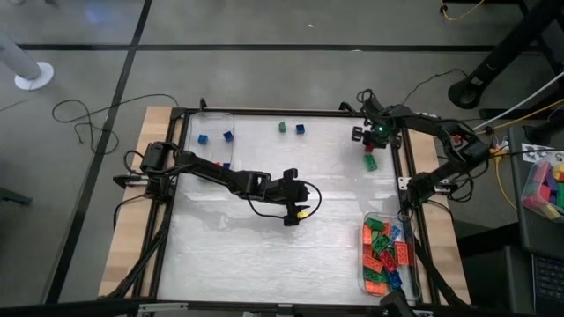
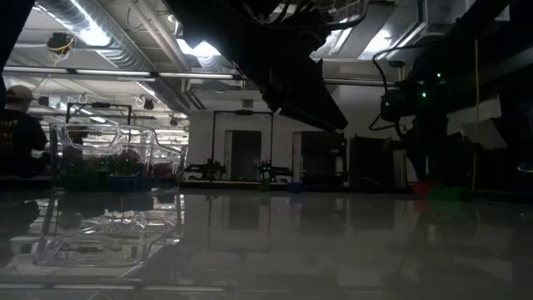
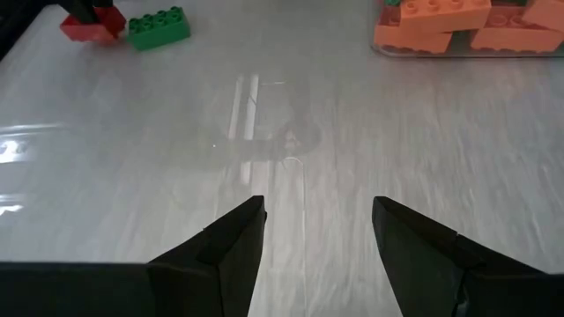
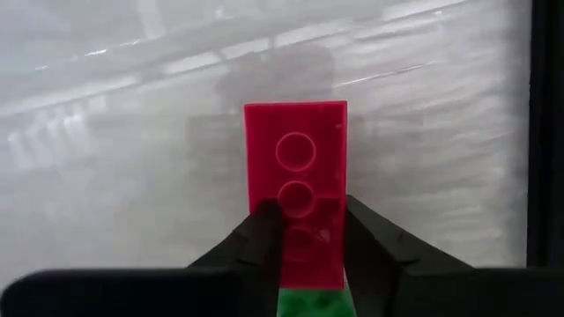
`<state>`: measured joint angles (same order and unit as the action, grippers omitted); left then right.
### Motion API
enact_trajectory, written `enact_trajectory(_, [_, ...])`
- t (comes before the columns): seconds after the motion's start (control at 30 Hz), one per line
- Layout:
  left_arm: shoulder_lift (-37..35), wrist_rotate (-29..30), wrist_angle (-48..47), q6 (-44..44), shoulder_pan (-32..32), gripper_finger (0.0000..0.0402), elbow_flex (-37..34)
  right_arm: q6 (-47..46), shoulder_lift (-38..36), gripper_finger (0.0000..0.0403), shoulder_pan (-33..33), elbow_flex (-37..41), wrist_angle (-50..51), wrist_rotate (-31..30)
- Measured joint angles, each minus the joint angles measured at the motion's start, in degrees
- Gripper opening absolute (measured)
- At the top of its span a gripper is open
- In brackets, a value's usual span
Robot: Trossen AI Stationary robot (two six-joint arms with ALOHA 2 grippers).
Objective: Sort blocks by size
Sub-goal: Put the 8 stud red game piece into the bottom transparent bin
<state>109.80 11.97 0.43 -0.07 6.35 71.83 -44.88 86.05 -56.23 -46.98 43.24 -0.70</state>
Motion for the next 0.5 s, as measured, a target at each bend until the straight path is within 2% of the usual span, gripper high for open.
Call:
enact_trajectory(0.3, [0.0, 0.0, 0.0, -1.3, 0.0, 0.0198, 0.0, 7.7, -7.6, 0.0088, 0.4, -4.0, 9.8, 8.1])
enact_trajectory(0.5, [0.0, 0.0, 2.7, -2.8, 0.0, 0.0198, 0.0, 9.3, -17.4, 0.0089, 8.1, -4.0, 21.4, 10.0])
